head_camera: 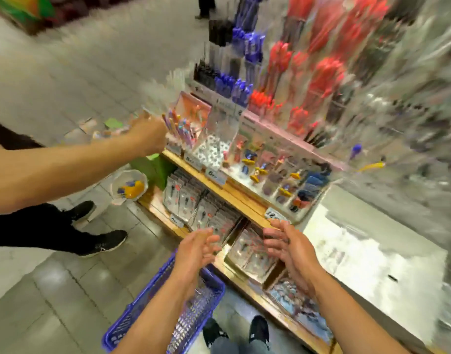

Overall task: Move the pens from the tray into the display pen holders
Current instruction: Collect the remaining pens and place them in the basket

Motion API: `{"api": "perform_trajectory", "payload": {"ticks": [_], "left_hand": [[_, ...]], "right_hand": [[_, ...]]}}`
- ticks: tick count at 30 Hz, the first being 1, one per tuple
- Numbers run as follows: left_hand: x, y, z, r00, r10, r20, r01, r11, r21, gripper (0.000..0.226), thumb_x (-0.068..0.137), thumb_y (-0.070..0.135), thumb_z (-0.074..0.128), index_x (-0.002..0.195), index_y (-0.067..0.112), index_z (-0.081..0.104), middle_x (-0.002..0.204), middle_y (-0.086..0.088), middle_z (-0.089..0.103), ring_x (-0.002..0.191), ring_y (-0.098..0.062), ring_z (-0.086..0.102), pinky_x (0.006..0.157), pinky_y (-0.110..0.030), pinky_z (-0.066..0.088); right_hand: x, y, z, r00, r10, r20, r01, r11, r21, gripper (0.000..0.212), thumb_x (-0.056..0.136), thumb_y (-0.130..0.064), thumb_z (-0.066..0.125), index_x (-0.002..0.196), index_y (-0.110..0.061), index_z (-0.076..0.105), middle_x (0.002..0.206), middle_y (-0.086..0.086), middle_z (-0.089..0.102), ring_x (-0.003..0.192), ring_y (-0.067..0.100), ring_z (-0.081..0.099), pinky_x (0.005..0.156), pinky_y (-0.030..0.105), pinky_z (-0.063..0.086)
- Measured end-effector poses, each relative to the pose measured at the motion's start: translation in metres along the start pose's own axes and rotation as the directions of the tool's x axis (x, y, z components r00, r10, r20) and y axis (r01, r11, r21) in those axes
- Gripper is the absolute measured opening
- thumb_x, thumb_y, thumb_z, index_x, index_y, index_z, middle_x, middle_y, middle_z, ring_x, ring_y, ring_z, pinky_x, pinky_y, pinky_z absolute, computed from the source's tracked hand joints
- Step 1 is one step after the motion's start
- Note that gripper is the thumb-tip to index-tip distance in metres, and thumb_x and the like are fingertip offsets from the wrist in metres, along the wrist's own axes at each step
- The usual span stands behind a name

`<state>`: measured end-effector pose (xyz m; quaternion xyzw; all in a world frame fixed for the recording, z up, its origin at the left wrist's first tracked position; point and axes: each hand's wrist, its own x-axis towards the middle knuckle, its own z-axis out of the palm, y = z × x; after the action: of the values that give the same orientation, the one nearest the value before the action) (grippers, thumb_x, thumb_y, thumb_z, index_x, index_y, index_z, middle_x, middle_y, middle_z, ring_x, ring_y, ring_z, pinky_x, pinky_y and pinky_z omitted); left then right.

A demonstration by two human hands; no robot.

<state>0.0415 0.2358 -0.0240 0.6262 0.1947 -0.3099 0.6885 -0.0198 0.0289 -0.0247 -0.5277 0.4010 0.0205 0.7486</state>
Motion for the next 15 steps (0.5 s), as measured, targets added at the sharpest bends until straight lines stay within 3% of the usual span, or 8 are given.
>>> {"api": "perform_trajectory", "payload": {"ticks": [6, 10, 15], "left_hand": [[-0.017, 0.015, 0.108, 0.964, -0.034, 0.262, -0.012, 0.985, 0.169, 0.024, 0.103, 0.025, 0.045, 0.113, 0.016, 0.065, 0.099, -0.004, 0.076, 0.083, -0.018, 0.07, 0.073, -0.031, 0.053], [-0.022, 0.008, 0.18, 0.94, -0.08, 0.332, 0.004, 0.974, 0.225, 0.024, 0.101, 0.021, 0.048, 0.113, 0.01, 0.065, 0.093, -0.007, 0.075, 0.071, -0.015, 0.066, 0.06, -0.027, 0.051], [-0.032, -0.01, 0.238, 0.918, -0.112, 0.381, -0.04, 0.929, 0.368, 0.028, 0.102, 0.018, 0.041, 0.111, 0.014, 0.067, 0.103, -0.007, 0.076, 0.089, -0.022, 0.069, 0.076, -0.033, 0.054]], "right_hand": [[-0.039, -0.023, -0.098, 0.982, -0.081, -0.172, 0.098, 0.991, 0.096, 0.039, 0.104, -0.037, 0.035, 0.109, -0.013, 0.066, 0.099, 0.011, 0.072, 0.079, 0.023, 0.065, 0.072, 0.034, 0.051], [-0.055, -0.018, -0.159, 0.948, -0.069, -0.31, 0.11, 0.987, 0.118, 0.034, 0.105, -0.032, 0.038, 0.107, -0.012, 0.065, 0.097, 0.012, 0.072, 0.078, 0.022, 0.064, 0.069, 0.031, 0.051], [-0.057, -0.002, -0.215, 0.92, -0.001, -0.393, 0.016, 0.999, 0.033, 0.02, 0.101, -0.023, 0.046, 0.107, -0.015, 0.063, 0.099, 0.009, 0.07, 0.079, 0.021, 0.066, 0.072, 0.031, 0.052]]}}
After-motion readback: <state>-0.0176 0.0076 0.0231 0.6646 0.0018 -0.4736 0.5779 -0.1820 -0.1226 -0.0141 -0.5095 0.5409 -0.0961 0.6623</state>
